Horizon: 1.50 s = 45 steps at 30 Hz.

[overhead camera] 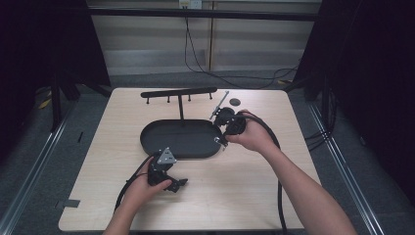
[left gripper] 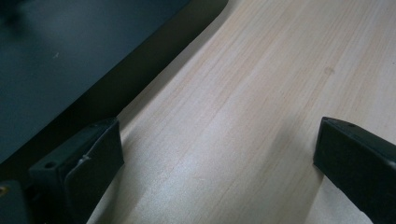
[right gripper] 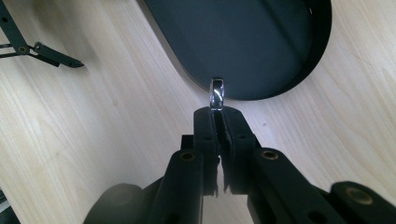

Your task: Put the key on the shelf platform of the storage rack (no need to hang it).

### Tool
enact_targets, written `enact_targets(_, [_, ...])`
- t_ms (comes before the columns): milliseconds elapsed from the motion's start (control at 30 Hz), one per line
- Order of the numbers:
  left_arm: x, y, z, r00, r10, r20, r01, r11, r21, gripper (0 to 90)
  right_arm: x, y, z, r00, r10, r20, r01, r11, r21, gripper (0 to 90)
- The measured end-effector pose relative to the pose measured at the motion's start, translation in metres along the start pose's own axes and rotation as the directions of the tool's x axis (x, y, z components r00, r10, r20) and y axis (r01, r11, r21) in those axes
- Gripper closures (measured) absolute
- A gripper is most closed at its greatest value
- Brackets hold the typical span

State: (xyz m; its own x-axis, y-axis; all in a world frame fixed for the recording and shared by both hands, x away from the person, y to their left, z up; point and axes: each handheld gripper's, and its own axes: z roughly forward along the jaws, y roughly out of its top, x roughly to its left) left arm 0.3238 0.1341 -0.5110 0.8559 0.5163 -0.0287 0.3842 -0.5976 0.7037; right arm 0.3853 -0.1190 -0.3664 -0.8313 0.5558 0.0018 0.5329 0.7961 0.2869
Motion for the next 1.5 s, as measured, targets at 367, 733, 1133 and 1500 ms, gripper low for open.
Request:
enact_targets(367, [0.0,0.0,0.0,1.0,0.001,0.002,-0.001,1.0,0.0,0.9,-0.001,0.014,0.004,1.0,0.005,0.008,-0.005,1.0,-0.008,86.4])
enact_targets(733, [0.0,0.0,0.0,1.0,0.001,0.002,-0.001,1.0,0.0,0.8,-0.003,0.03,0.01,0.9998,0.017,0.01,-0.016,1.0,-0.012,86.3])
enact_targets(1133, [0.0,0.0,0.001,1.0,0.001,0.008,-0.001,1.0,-0.002,0.3,-0.011,0.043,0.019,0.9995,0.023,0.023,-0.023,1.0,-0.007,86.3])
enact_targets(1500, [0.0,0.0,0.001,1.0,0.004,0.009,-0.004,1.0,-0.001,0.0,-0.012,0.055,0.026,0.9995,0.029,0.014,-0.029,1.0,-0.005,86.3])
